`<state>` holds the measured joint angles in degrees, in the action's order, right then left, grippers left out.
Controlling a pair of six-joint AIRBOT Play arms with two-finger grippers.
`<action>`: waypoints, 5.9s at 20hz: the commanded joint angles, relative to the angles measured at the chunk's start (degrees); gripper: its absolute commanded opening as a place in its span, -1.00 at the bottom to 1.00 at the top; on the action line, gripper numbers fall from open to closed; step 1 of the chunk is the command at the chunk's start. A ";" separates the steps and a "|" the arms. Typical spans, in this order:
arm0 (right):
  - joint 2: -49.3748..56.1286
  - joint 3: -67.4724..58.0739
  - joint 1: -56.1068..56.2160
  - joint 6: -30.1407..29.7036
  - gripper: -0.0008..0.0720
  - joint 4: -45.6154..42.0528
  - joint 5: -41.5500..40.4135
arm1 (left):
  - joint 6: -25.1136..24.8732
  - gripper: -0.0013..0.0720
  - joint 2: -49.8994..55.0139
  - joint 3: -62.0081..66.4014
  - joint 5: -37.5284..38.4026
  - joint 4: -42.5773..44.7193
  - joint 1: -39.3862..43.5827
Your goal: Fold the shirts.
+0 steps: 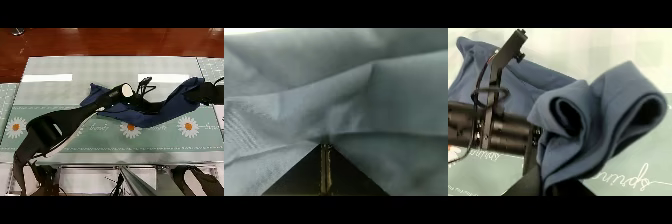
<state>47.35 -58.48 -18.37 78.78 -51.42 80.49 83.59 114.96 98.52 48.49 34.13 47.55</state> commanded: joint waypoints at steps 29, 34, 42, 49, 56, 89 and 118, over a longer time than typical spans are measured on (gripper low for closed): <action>57.72 -43.34 41.05 6.84 0.76 7.85 -3.80 | -3.82 -0.90 -88.17 -74.53 3.15 4.42 -49.94; 35.45 -35.21 26.67 7.93 0.76 -18.75 4.85 | -3.85 -0.90 -88.19 -74.53 2.45 4.44 -50.03; 3.02 26.25 17.94 25.44 0.75 -8.44 -36.11 | -4.02 -0.90 -88.17 -74.53 1.22 4.42 -50.03; 25.49 24.50 19.15 -1.44 0.74 28.00 -32.44 | -3.82 -0.90 -88.19 -74.53 0.55 4.39 -50.03; 42.25 9.18 29.03 -2.58 0.10 26.16 -28.20 | -3.78 -0.90 -88.19 -74.53 0.59 4.37 -50.03; 27.96 -51.74 -11.43 20.70 -0.90 -17.53 19.80 | -3.85 -0.90 -88.19 -74.53 1.62 4.39 -50.03; 14.82 -29.53 -9.20 5.31 -0.89 -3.78 -8.07 | -9.09 -0.90 -54.75 -18.58 8.07 5.01 -49.13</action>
<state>58.50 -86.06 -41.89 92.27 -63.92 79.75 75.00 51.42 66.92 51.22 38.54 -6.63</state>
